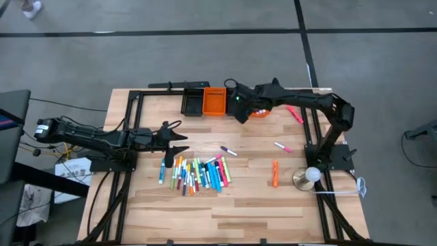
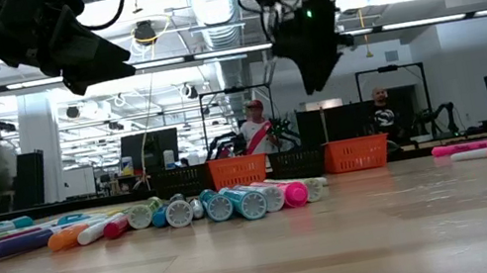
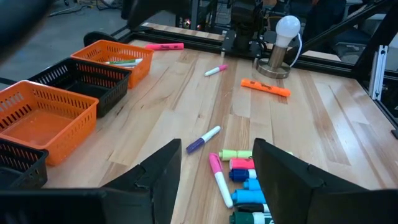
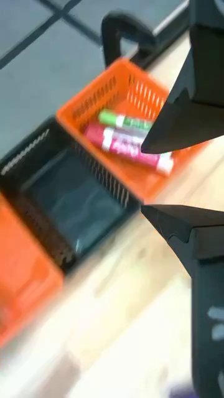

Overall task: Pick & Place Markers
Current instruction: Put the blue marker pen into the right orange bin

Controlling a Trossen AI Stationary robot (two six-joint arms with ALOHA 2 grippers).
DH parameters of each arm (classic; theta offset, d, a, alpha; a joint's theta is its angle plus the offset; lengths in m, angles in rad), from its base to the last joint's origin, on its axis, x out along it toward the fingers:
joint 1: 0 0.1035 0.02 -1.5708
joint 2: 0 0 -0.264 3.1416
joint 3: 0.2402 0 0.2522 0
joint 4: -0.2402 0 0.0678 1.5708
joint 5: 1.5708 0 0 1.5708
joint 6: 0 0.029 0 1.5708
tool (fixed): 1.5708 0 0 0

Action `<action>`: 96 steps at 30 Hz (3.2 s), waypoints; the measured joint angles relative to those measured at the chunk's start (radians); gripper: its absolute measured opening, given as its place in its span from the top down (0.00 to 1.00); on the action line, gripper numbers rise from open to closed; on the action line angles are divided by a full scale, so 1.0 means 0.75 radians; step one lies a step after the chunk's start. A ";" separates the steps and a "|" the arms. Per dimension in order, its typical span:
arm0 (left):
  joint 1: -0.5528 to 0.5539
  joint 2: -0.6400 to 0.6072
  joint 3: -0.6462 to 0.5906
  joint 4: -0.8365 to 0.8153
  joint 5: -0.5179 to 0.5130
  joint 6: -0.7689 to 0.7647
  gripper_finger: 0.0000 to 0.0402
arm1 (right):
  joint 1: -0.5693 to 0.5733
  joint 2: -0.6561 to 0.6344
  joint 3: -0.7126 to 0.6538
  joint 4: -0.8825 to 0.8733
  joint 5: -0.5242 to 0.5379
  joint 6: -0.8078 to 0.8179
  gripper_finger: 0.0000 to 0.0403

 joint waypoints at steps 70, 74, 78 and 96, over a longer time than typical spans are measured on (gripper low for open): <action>0.002 0.063 0.001 0.051 -0.001 -0.071 0.51 | 0.758 0.324 -0.058 0.606 -0.181 0.451 0.72; 0.002 0.063 0.000 0.056 0.000 -0.071 0.51 | 0.765 0.388 -0.059 0.628 -0.204 0.468 0.72; 0.002 0.074 -0.001 0.068 0.000 -0.070 0.51 | 0.762 0.409 -0.058 0.641 -0.216 0.480 0.72; 0.002 0.086 -0.001 0.071 0.000 -0.070 0.51 | 0.742 0.409 -0.057 0.625 -0.221 0.422 0.72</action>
